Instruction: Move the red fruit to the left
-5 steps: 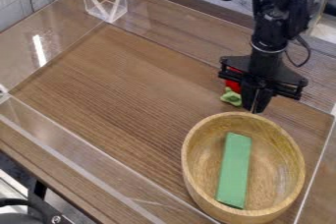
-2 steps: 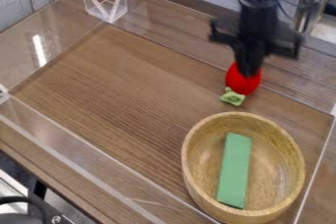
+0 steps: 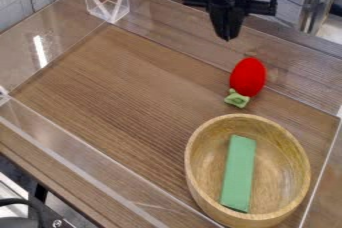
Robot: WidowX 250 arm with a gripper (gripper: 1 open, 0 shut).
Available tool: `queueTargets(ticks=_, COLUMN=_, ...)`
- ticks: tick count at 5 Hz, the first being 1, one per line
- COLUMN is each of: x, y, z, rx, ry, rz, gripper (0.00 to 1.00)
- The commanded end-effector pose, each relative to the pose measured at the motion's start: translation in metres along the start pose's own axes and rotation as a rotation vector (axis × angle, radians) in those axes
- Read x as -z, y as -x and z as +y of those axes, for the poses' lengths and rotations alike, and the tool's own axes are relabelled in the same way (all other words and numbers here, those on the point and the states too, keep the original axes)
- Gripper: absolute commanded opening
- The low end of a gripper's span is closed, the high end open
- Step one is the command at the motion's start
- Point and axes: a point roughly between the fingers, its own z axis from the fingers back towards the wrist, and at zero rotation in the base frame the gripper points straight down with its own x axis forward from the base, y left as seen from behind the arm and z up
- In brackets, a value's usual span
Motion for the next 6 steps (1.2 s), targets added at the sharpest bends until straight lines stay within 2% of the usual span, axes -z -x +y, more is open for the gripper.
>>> queueTargets(ticks=1, x=0.003, y=0.004, z=-0.009, rx=0.032, ry=0.005, rz=-0.028, gripper=1.00)
queueTargets(ticks=2, x=0.017, y=0.013, z=-0.017, rx=0.060, ry=-0.001, rz=-0.014, gripper=1.00)
queueTargets(ticks=3, x=0.030, y=0.019, z=-0.033, rx=0.029, ry=-0.024, rz=-0.006, gripper=1.00)
queueTargets(ticks=4, x=0.039, y=0.019, z=-0.047, rx=-0.010, ry=-0.041, rz=-0.008, gripper=1.00)
queueTargets(ticks=5, x=0.025, y=0.012, z=-0.039, rx=-0.024, ry=-0.041, rz=-0.015, gripper=0.00)
queueTargets(ticks=6, x=-0.003, y=0.000, z=-0.027, rx=-0.047, ry=-0.021, rz=-0.034, gripper=0.00)
